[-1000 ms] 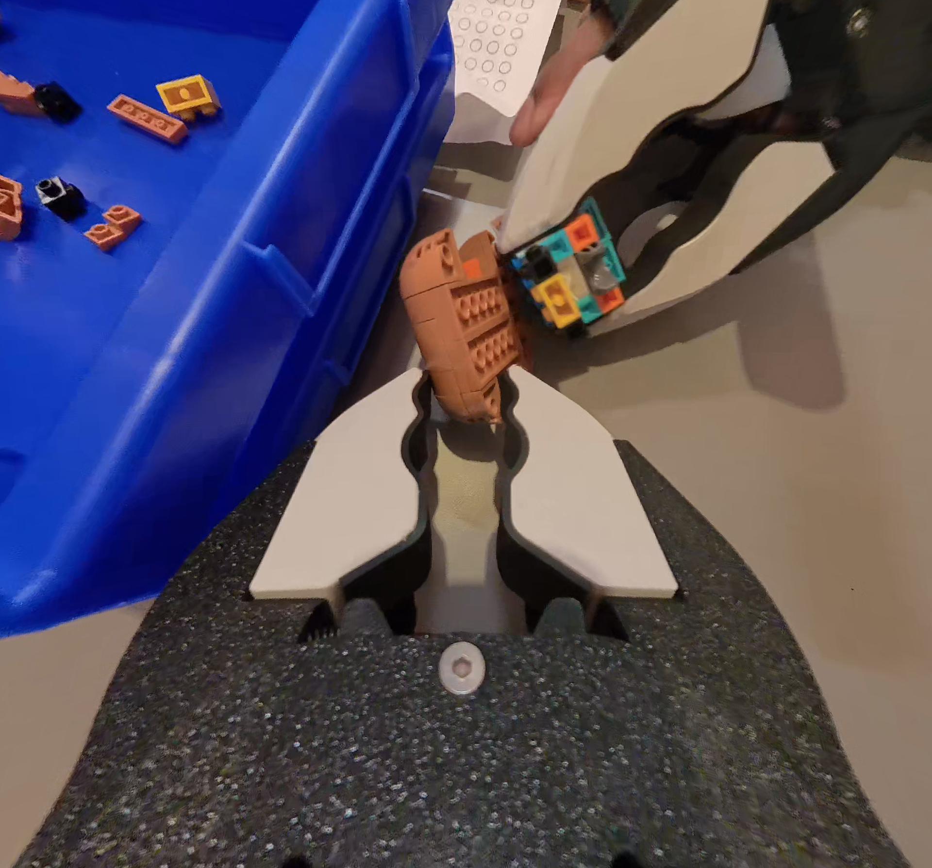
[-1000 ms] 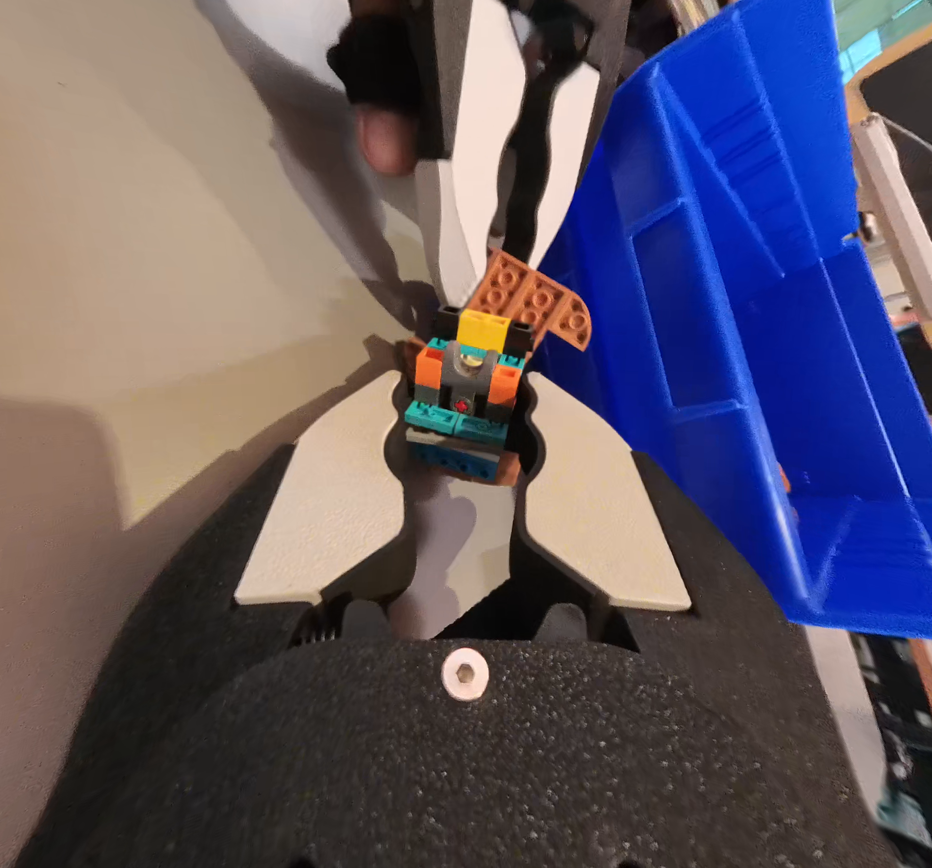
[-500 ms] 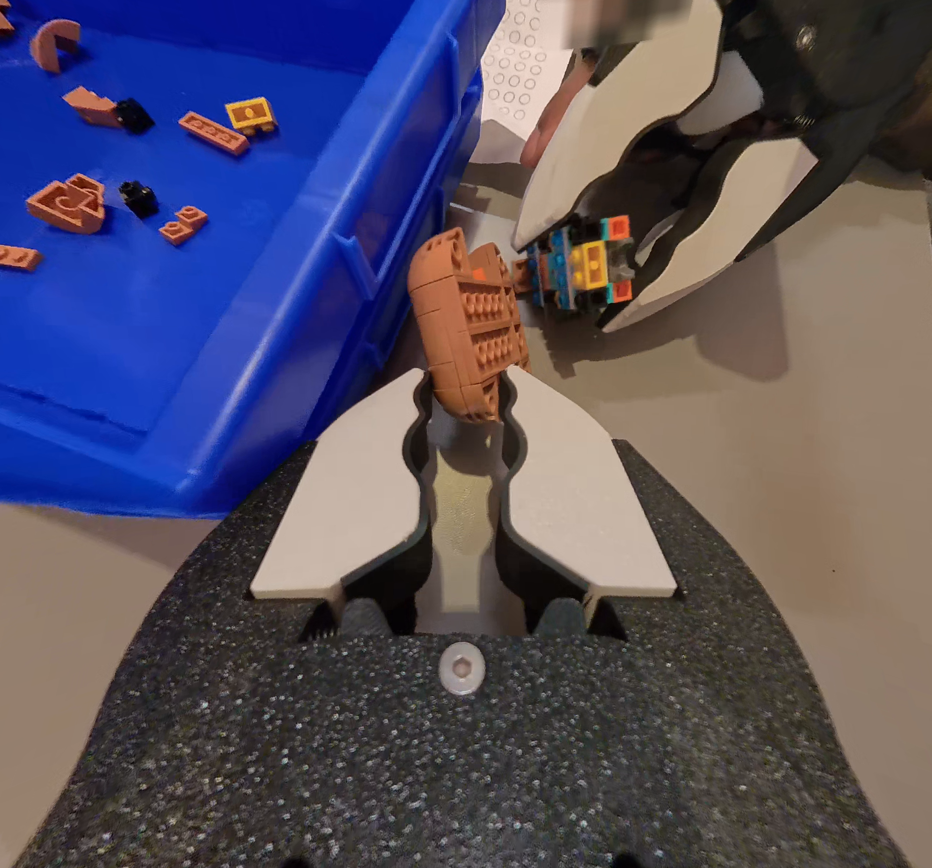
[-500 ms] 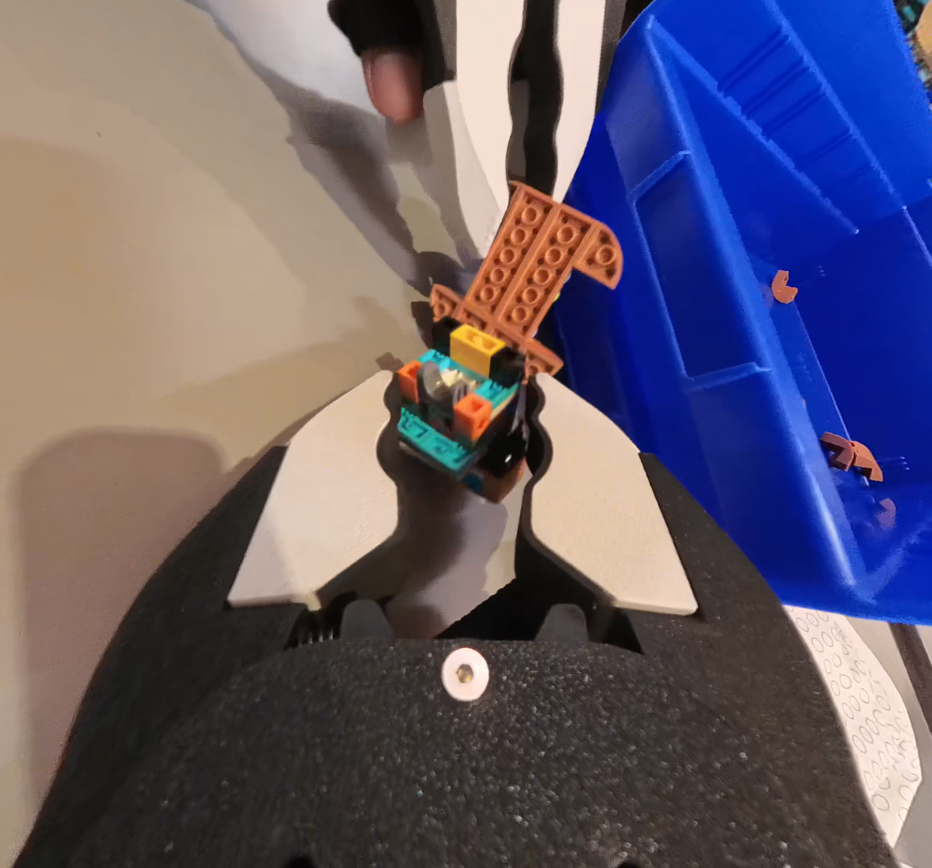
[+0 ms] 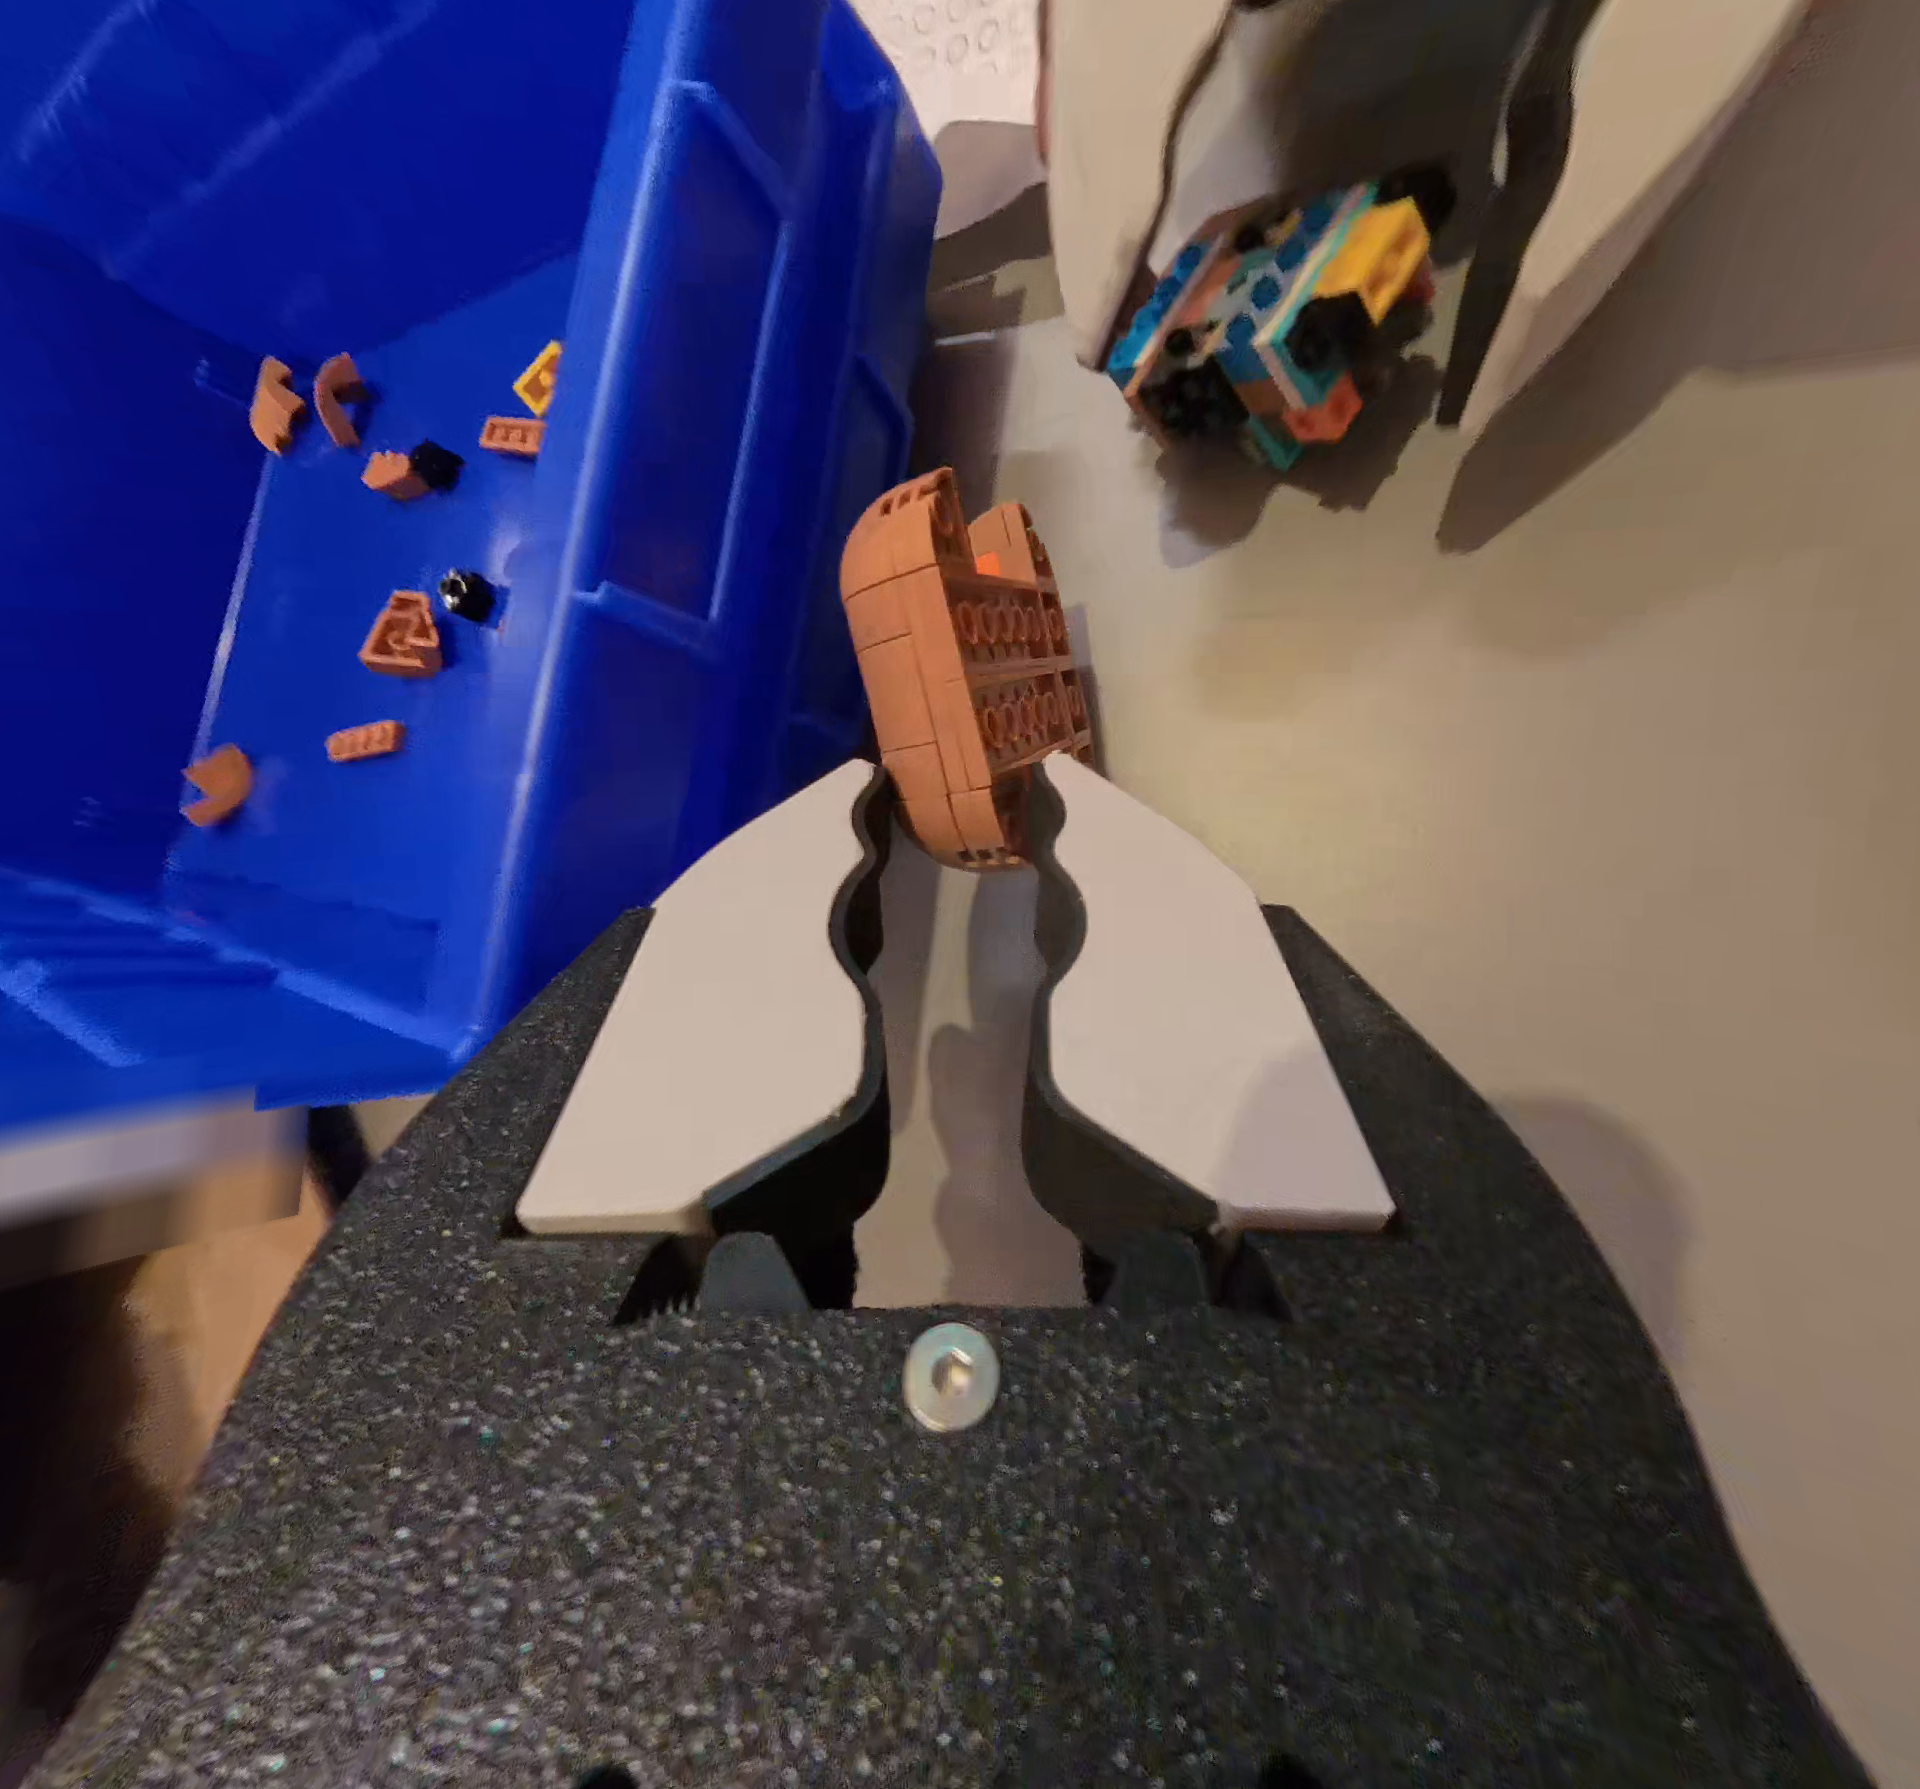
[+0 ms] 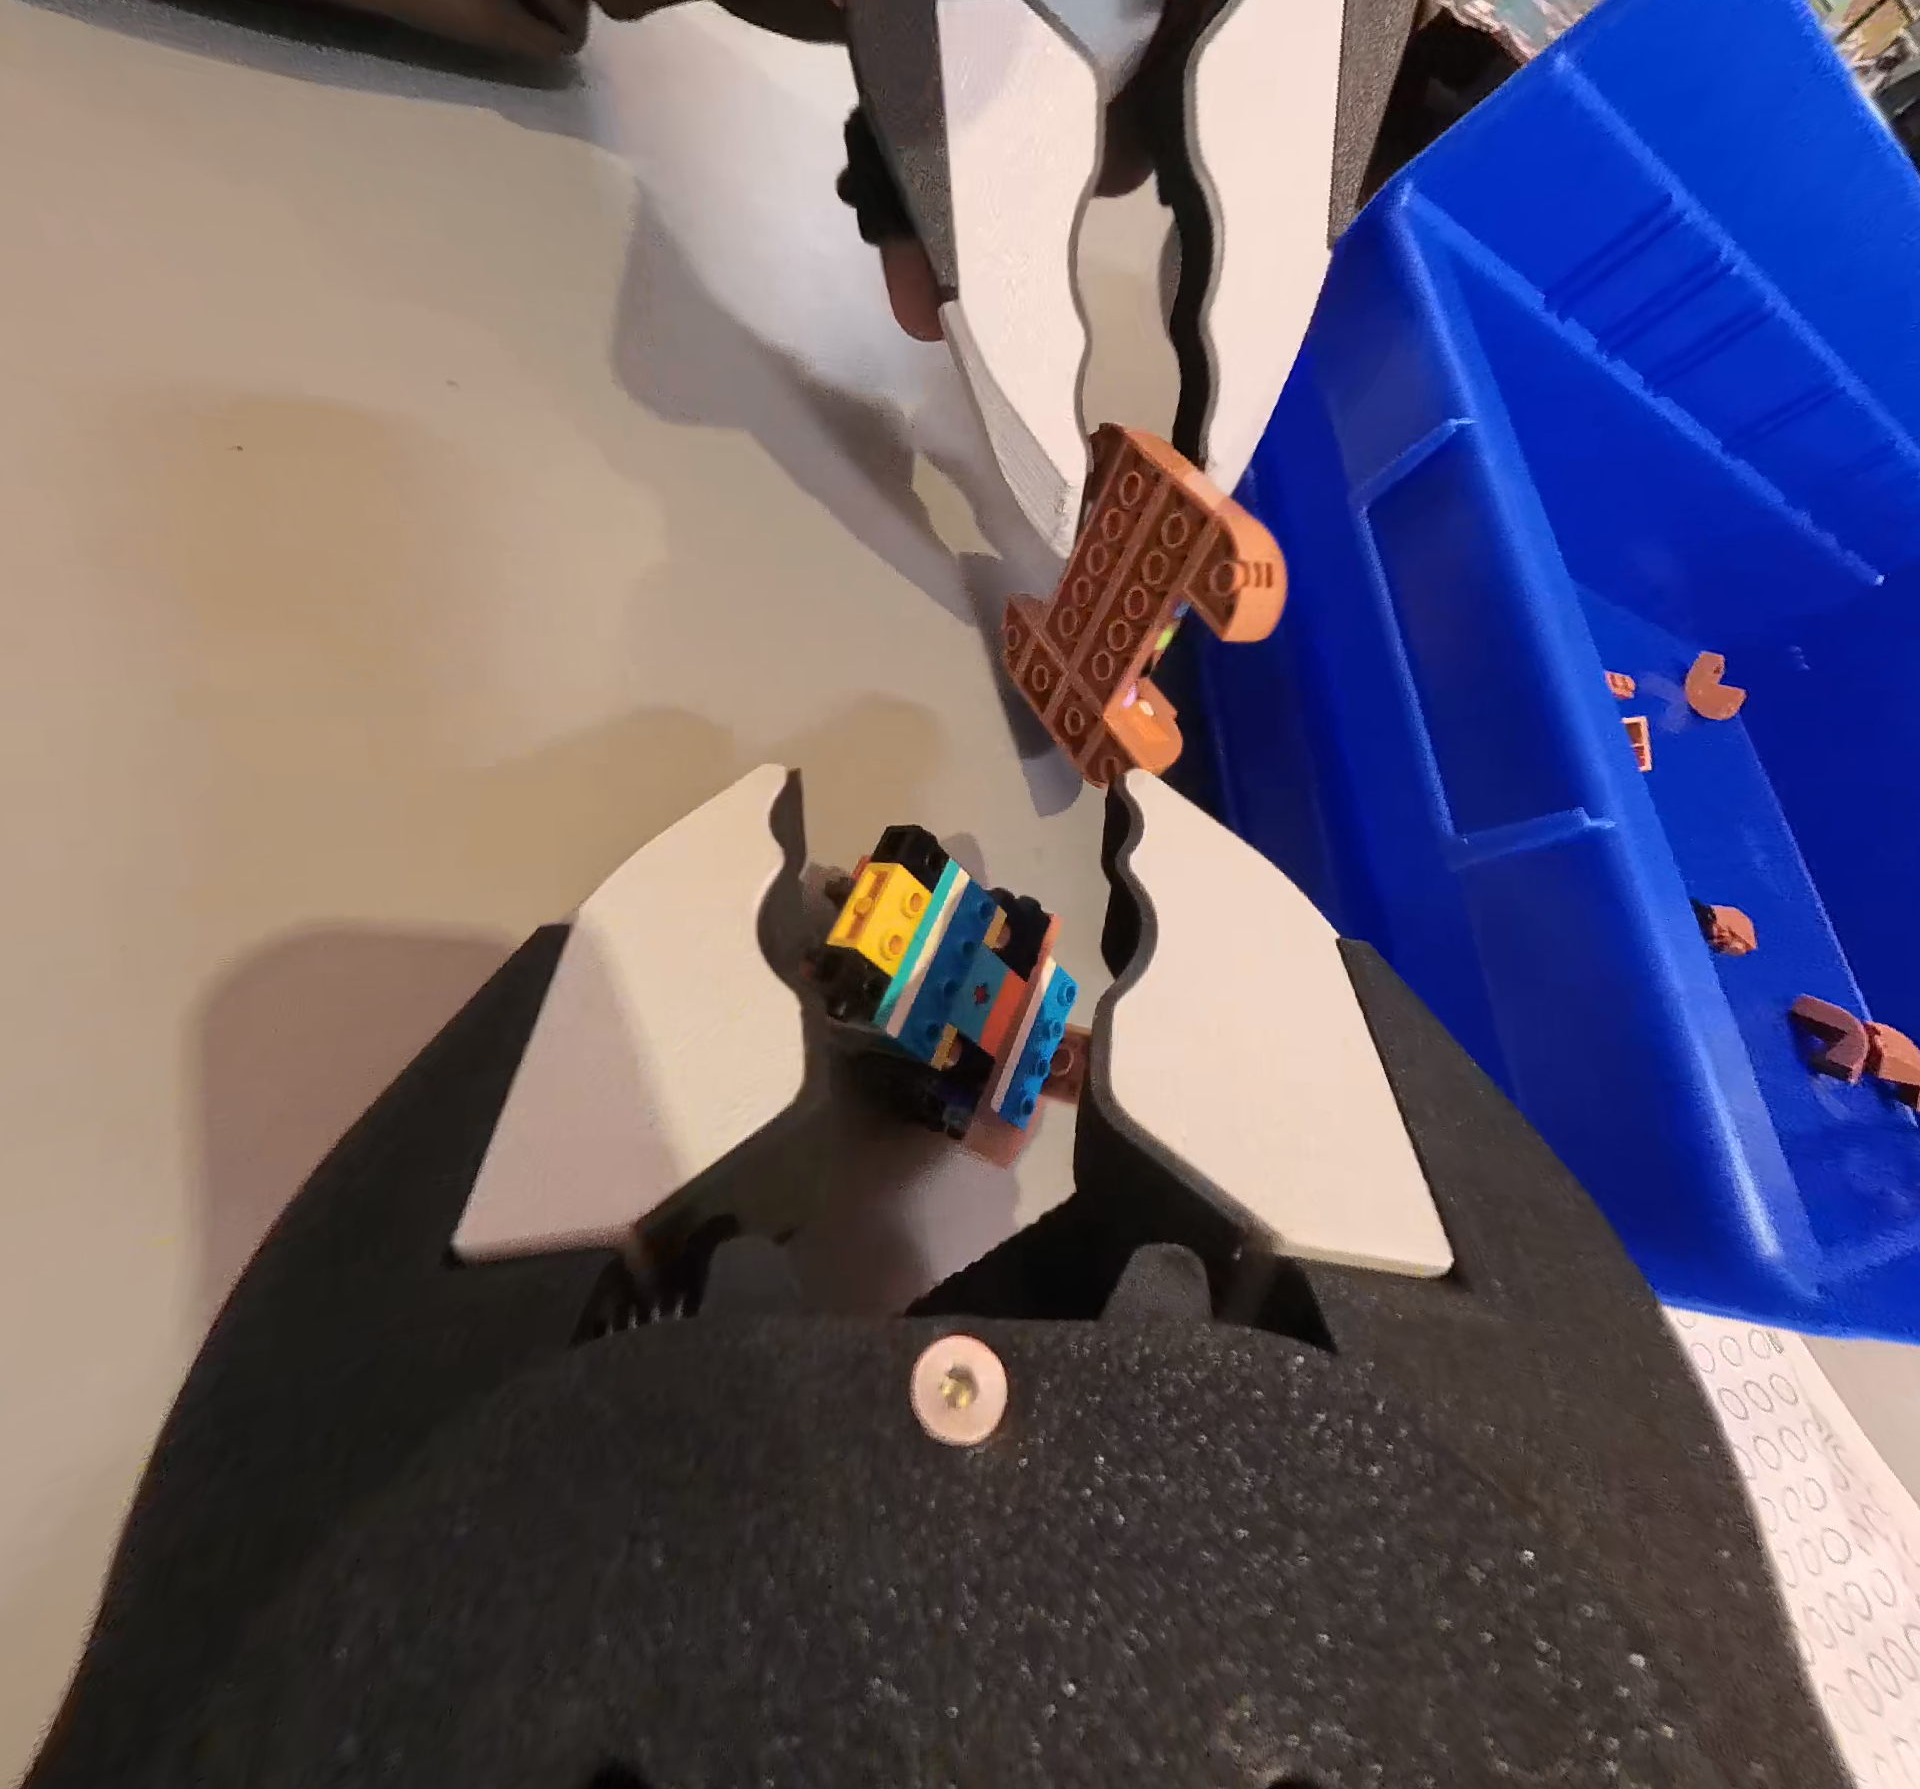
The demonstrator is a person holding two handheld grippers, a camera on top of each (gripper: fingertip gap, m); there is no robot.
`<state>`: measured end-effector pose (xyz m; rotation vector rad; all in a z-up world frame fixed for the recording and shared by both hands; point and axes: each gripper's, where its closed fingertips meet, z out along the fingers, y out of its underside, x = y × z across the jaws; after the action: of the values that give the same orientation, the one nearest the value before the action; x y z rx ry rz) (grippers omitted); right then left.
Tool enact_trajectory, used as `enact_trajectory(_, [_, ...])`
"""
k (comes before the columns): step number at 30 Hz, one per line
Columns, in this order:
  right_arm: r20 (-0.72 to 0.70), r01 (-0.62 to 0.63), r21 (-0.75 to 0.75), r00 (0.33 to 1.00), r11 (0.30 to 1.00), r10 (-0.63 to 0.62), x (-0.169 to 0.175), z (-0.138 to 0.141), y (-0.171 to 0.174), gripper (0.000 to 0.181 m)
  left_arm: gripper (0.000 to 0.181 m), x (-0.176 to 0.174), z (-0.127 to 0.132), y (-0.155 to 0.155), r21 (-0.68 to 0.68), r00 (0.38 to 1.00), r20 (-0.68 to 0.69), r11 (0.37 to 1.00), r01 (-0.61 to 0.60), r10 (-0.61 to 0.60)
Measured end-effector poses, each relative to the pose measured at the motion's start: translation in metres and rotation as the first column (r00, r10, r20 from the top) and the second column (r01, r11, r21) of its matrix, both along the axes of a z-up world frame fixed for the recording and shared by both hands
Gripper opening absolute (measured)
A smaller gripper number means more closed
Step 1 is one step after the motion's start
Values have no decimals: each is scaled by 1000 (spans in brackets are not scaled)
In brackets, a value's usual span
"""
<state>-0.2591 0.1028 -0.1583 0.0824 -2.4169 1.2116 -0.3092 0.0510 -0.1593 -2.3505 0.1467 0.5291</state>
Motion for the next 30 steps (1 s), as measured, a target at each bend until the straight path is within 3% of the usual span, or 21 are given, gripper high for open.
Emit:
enact_trajectory(4, [0,28,-28,1000,999,-28,-4,9,6,54,26,4,-4,-1,-81,988,-131,994,68,-78])
enact_trajectory(10, [51,178,-45,983,983,-176,-18,9,19,47,28,11,-3,0,-53,987,-117,993,101,-106])
enact_trajectory(13, [16,286,56,958,957,-287,-19,12,25,45,32,18,-4,0,-26,985,-122,992,123,-125])
enact_trajectory(15, [-34,338,201,940,919,-338,-12,14,32,44,34,22,-7,-2,-16,982,-138,992,126,-127])
enact_trajectory(19, [-229,412,503,911,760,-343,7,43,42,44,35,28,-10,-4,6,974,-208,995,98,-95])
enact_trajectory(22, [-275,396,686,918,610,-286,34,64,31,44,35,25,-1,-8,29,951,-310,999,27,-17])
enact_trajectory(24, [-342,414,788,910,455,-235,49,78,21,43,34,20,9,-13,94,936,-341,994,-54,83])
enact_trajectory(27, [-442,447,882,895,150,-68,77,97,5,44,32,20,21,-26,206,914,-351,969,-137,204])
enact_trajectory(28, [-473,471,879,881,74,20,86,103,-6,44,31,22,26,-30,241,903,-359,958,-155,236])
enact_trajectory(30, [-483,490,872,859,-2,170,107,108,-33,43,30,26,37,-37,313,871,-386,931,-187,304])
